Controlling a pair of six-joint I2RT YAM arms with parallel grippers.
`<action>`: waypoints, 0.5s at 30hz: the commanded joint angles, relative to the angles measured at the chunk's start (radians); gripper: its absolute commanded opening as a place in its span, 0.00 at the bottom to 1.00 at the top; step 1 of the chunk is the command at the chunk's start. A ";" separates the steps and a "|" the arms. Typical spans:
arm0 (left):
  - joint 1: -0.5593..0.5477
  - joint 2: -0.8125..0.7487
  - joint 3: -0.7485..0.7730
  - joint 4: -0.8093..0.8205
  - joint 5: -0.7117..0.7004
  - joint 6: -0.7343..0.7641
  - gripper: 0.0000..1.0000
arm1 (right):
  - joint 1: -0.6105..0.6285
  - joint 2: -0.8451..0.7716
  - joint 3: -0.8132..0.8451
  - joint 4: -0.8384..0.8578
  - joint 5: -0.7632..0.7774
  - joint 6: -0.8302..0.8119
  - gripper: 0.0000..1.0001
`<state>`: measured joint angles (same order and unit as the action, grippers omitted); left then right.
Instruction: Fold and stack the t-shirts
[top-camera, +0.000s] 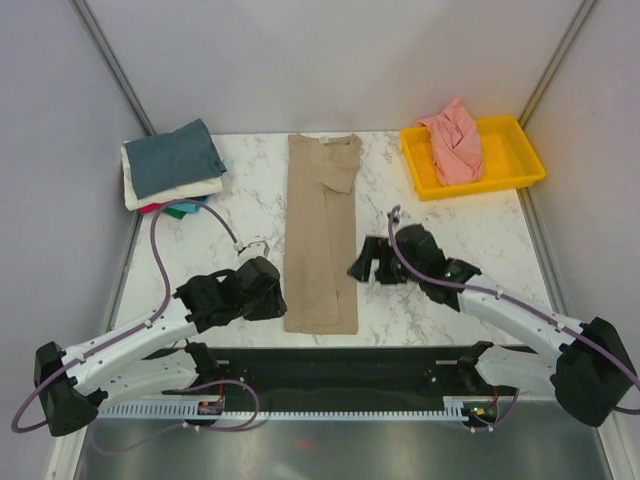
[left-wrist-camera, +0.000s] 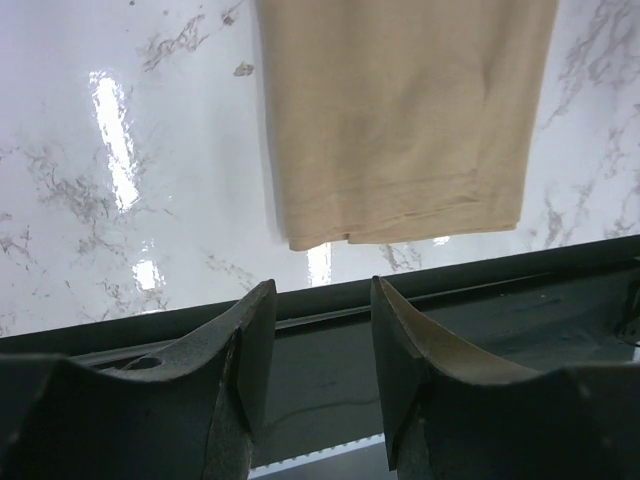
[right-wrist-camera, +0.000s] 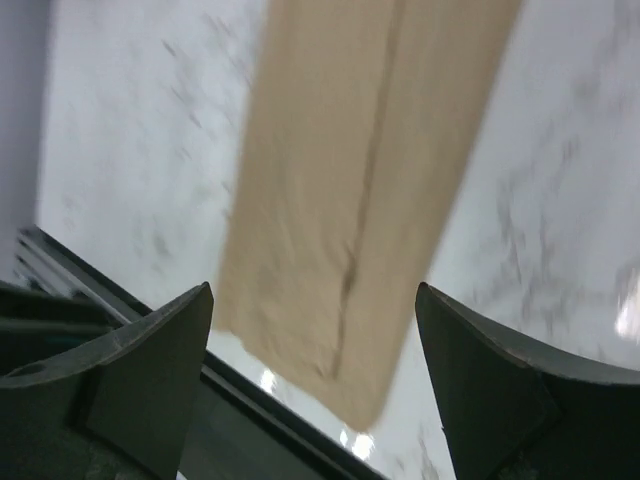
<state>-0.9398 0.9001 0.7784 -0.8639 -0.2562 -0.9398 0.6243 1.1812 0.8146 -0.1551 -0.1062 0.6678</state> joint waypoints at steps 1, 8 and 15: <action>0.006 -0.006 -0.056 0.043 0.000 0.029 0.50 | 0.095 -0.132 -0.248 -0.112 0.094 0.163 0.88; 0.006 0.019 -0.202 0.245 0.094 0.038 0.61 | 0.343 -0.207 -0.450 -0.032 0.155 0.345 0.80; 0.006 0.117 -0.215 0.315 0.084 0.058 0.63 | 0.411 -0.086 -0.451 0.057 0.183 0.375 0.76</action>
<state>-0.9371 0.9730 0.5671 -0.6395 -0.1722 -0.9195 1.0214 1.0485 0.3660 -0.1616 0.0322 1.0004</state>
